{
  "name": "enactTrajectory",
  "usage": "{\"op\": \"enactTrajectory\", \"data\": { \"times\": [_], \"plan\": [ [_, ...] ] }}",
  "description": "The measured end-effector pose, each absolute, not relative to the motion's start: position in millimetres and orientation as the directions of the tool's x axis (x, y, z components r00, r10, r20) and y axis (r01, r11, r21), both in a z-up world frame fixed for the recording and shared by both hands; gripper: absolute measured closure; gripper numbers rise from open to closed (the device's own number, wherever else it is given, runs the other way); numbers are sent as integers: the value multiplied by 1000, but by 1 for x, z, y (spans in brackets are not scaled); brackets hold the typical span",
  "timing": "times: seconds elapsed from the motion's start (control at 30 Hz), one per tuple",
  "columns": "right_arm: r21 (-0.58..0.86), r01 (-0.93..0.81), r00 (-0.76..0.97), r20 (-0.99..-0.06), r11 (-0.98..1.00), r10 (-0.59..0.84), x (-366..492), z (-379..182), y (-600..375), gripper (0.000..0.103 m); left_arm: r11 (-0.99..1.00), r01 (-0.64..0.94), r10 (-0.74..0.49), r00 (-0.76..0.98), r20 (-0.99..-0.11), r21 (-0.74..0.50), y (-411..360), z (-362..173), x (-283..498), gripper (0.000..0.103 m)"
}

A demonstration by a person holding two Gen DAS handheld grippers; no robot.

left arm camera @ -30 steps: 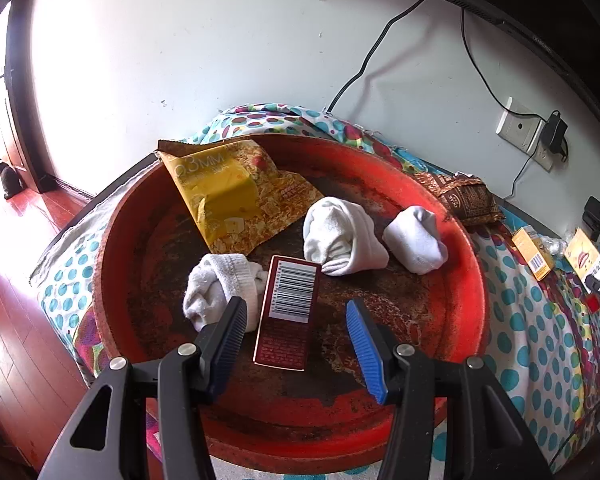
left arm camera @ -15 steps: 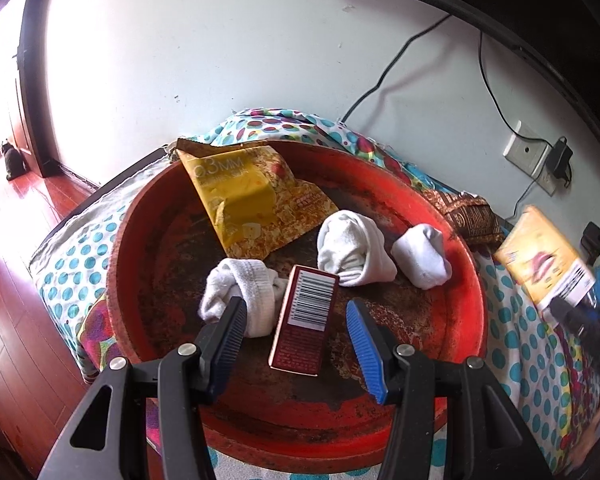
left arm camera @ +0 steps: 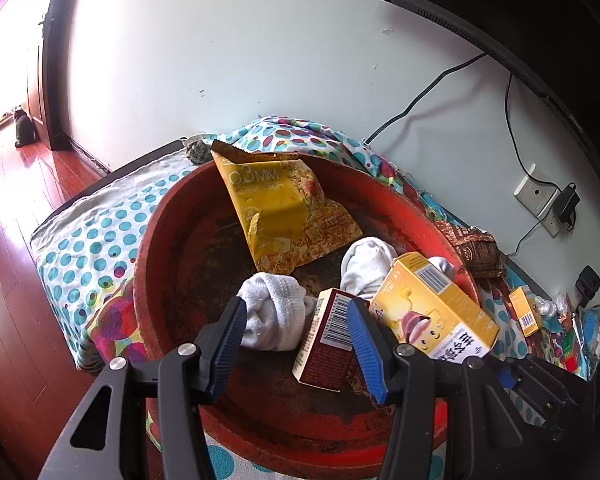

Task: Organize objects
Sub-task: 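Carry the tall yellow box into the red tray and open the right gripper, then move the right gripper over the yellow smiling-face box while the left moves toward the brown bag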

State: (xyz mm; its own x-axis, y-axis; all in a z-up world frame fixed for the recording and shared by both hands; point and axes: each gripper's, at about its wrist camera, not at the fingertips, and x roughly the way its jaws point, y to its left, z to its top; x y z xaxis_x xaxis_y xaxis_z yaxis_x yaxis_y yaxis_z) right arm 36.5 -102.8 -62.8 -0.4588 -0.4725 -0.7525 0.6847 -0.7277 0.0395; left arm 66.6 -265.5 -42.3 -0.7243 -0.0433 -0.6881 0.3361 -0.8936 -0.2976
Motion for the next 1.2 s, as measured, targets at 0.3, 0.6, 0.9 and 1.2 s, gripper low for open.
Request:
{"op": "enactTrajectory", "data": {
  "times": [0.3, 0.6, 0.9, 1.2],
  "plan": [
    [30, 703, -431, -776, -711, -460, 24, -76, -129, 75, -889, 345, -45, -721, -691, -302, -266, -43, 66, 49],
    [21, 705, -437, -774, -709, -458, 20, -78, -127, 30, -882, 356, -44, -713, -700, -308, -267, -46, 65, 50],
    [65, 664, -517, -680, -745, -520, 23, -44, -78, 27, -897, 344, -55, -711, -701, -278, -261, -45, 64, 50],
    [41, 469, -646, -665, -882, -375, -8, -33, 20, 25, -910, 330, -62, -710, -702, -253, -255, -45, 63, 50]
  ]
}}
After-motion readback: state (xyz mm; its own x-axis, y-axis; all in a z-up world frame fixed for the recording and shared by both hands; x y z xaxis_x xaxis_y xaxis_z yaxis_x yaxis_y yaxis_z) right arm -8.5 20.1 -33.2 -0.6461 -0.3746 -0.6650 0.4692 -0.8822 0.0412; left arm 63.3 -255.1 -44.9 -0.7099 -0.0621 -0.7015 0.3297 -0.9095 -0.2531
